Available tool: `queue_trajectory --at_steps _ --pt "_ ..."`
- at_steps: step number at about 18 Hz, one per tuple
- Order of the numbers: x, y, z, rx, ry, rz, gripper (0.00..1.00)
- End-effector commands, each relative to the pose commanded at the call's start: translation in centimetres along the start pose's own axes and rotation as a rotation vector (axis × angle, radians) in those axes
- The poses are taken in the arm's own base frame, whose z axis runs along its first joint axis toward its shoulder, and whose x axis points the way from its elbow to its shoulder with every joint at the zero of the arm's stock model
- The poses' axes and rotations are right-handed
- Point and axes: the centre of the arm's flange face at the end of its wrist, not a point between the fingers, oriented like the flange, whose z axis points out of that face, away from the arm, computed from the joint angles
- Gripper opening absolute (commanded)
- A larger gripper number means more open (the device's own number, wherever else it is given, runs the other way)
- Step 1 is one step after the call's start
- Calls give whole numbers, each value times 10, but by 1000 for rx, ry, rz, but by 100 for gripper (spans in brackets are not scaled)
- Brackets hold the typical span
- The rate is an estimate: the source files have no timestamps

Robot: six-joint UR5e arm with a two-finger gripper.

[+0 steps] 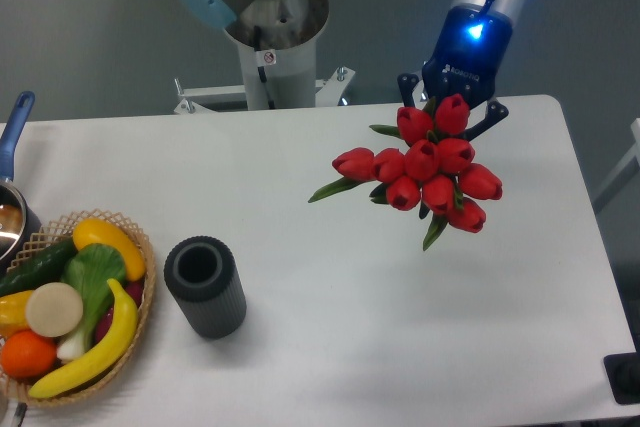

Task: Insert the flowers into the vase
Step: 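Hold the red tulip bunch in the gripper above the table, then carry the tulip bunch toward the black vase, stems pointing down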

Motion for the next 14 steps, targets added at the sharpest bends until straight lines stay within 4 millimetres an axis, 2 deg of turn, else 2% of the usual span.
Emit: queue_trajectory --at_steps 5,9,14 --pt "6 -8 12 65 41 35 18" --pt "27 -23 47 139 152 66 18" --pt "48 -37 63 232 250 77 18"
